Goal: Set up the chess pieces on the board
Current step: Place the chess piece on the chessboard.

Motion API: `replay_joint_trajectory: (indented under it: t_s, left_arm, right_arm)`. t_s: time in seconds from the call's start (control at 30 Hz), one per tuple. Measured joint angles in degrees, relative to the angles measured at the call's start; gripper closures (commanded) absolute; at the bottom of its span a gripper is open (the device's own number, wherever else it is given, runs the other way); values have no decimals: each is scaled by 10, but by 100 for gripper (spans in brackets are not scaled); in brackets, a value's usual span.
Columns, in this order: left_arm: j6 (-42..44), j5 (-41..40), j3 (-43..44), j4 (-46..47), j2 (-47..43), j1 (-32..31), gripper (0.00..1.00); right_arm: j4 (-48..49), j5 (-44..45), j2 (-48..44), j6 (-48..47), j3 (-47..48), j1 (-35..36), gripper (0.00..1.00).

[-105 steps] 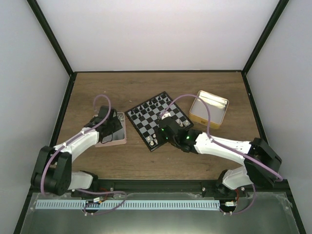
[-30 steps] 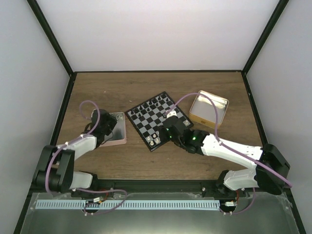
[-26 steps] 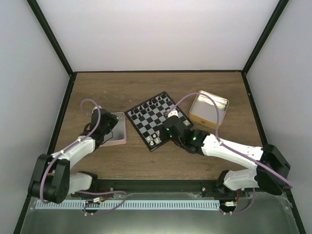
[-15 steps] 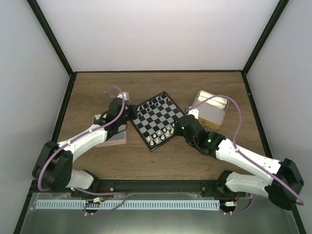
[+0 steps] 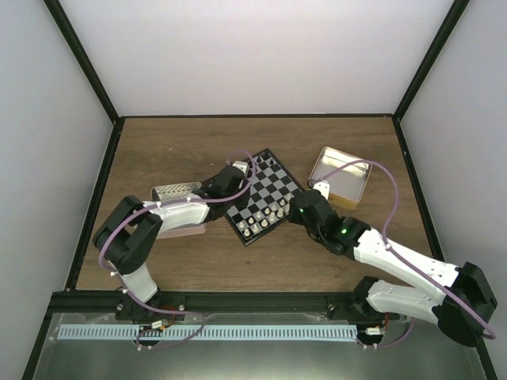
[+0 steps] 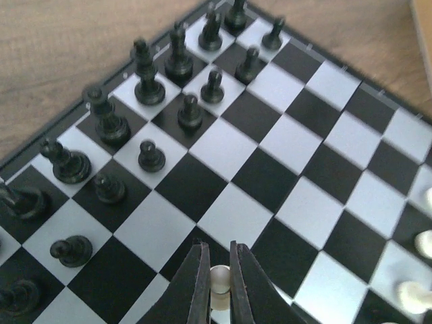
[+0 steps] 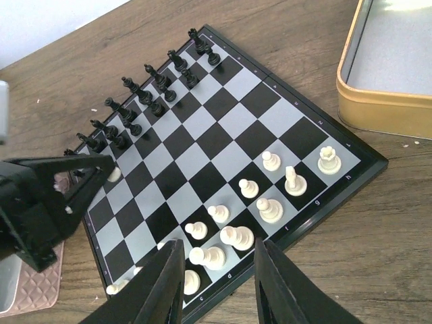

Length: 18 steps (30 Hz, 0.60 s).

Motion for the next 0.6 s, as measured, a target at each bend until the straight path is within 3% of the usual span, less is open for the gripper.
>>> replay_joint_trajectory:
  t_s: [0.13, 0.4, 0.6]
  left_arm:
    - [16, -16, 0, -7, 26, -4, 93]
    - [18, -19, 0, -12, 31, -4, 71]
    - [5, -9, 4, -42, 28, -4, 61]
  right_arm:
    - [0, -2, 9, 0, 0, 0, 70]
    - [0, -4, 10, 0, 0, 0, 69]
    - [0, -5, 10, 0, 0, 0, 69]
